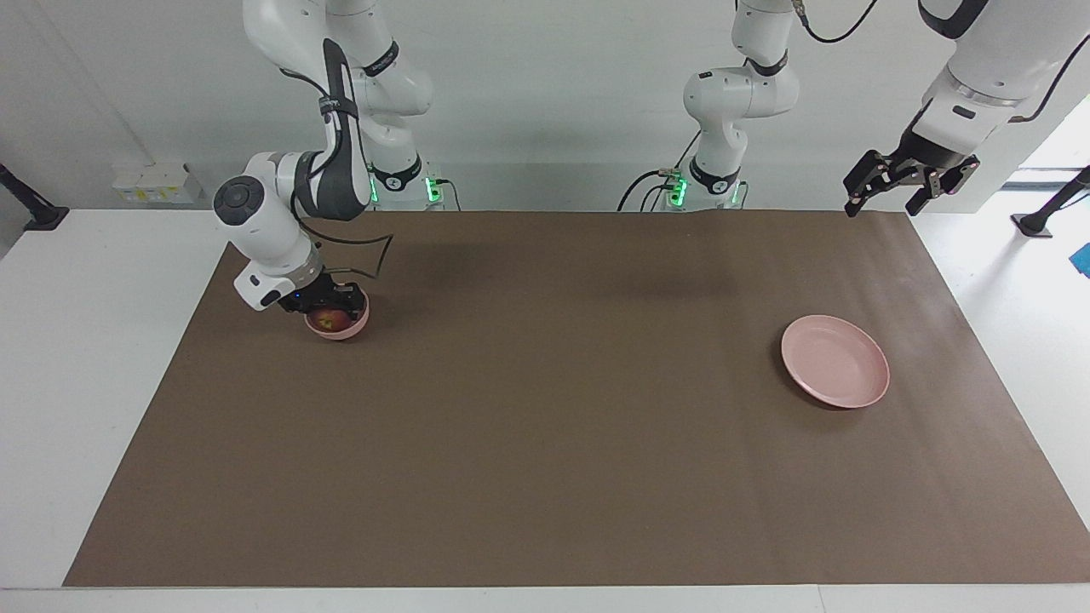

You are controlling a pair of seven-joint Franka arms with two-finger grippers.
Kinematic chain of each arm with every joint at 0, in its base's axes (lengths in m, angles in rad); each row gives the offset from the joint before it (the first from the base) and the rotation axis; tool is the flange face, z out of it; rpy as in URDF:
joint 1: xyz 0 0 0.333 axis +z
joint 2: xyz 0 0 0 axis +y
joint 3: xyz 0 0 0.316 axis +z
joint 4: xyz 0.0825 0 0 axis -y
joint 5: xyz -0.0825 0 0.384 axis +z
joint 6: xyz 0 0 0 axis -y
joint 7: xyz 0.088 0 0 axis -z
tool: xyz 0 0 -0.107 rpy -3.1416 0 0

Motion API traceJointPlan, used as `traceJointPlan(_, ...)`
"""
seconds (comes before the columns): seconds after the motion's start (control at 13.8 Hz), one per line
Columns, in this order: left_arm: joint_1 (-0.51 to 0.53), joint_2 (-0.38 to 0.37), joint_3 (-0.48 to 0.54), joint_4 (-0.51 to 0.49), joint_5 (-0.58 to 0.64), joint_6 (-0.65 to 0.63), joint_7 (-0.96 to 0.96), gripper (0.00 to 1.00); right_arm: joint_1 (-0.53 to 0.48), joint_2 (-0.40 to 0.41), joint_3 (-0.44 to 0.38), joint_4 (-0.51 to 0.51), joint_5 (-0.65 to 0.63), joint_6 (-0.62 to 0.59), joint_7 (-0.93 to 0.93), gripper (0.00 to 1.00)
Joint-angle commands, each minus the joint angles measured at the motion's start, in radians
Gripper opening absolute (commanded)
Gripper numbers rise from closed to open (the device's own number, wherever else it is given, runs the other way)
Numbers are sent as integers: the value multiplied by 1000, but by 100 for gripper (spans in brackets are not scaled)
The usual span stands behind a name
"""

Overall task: Move apple from plate to bowl
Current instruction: 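Lower the apple into the bowl and open the right gripper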

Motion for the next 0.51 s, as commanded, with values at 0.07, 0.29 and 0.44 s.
traceJointPlan(0.07,4,-7,2,1,-3,-12,-8,100,-7,3,6,88,-19,-109,-17,100)
traceJointPlan(0.29,2,-7,2,1,-3,-12,-8,100,-7,-4,5,165,-19,-175,-16,100)
traceJointPlan(0.44,4,-7,2,1,-3,-12,-8,100,-7,-11,5,226,-22,-198,-25,100)
